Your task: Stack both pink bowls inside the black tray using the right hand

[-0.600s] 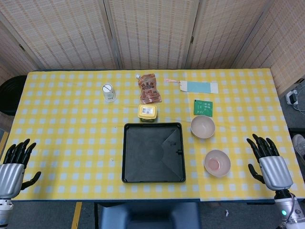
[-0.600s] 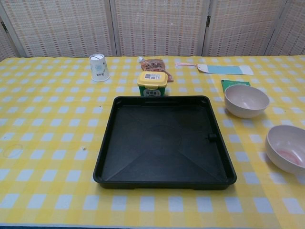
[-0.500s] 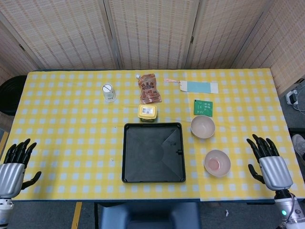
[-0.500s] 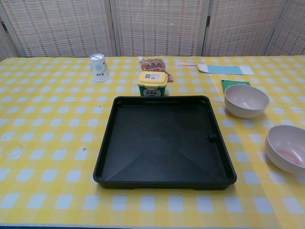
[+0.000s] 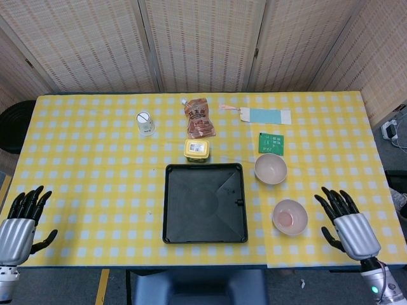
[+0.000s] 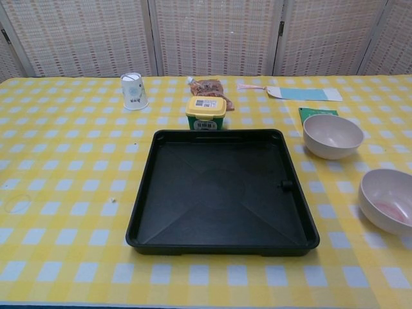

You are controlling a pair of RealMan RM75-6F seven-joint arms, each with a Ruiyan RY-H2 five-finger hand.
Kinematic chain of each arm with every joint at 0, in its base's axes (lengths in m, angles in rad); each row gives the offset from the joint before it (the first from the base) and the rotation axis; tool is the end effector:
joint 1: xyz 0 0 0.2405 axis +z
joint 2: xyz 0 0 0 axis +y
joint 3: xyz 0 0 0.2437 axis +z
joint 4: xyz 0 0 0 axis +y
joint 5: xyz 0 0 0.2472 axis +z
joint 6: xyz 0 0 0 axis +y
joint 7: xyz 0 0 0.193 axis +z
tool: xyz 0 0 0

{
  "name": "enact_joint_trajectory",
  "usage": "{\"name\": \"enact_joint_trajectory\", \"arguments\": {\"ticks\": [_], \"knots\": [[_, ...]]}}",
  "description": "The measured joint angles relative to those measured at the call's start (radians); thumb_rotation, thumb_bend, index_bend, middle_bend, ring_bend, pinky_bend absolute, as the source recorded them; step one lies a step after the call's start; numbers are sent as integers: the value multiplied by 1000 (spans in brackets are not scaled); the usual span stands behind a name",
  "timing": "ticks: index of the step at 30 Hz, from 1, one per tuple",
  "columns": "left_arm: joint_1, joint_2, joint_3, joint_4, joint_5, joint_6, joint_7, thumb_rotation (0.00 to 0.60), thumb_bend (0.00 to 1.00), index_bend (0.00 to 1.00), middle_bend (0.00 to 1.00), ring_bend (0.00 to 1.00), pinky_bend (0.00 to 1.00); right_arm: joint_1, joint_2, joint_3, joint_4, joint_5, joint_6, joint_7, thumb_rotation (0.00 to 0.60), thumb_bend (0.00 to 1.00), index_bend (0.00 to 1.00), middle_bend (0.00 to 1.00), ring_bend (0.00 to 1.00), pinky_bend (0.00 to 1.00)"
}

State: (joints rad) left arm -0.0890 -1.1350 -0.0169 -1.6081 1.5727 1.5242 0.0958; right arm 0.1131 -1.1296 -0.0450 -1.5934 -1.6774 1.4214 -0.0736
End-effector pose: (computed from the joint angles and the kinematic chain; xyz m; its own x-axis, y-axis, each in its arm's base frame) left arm -0.2998 0.2246 0.1101 0.4751 -0.0130 0.8799 0.8763 -0.0836 -0.4744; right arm -0.2955 -0.2119 0.0767 0.4967 -0.1288 0.8583 -0.8586 -0.2174 0.4642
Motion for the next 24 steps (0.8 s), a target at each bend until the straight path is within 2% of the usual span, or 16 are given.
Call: {"name": "enact_joint_trajectory", "arguments": {"ticks": [6, 14, 24], "knots": [[-2, 3, 4, -3, 6, -4, -2, 600, 297, 0, 0, 0, 0, 5, -27, -39, 93, -84, 16, 42, 600, 445, 326, 0, 0, 0], [-2, 6, 5, -5, 7, -5, -14, 600, 297, 0, 0, 0, 0, 12, -99, -66, 202, -108, 4, 89, 600, 444, 370, 0, 0, 0], [-2, 12, 4, -8, 4, -8, -22, 600, 297, 0, 0, 0, 0, 47, -177, -63, 280, -89, -65, 96, 600, 444, 403, 0, 0, 0]]}}
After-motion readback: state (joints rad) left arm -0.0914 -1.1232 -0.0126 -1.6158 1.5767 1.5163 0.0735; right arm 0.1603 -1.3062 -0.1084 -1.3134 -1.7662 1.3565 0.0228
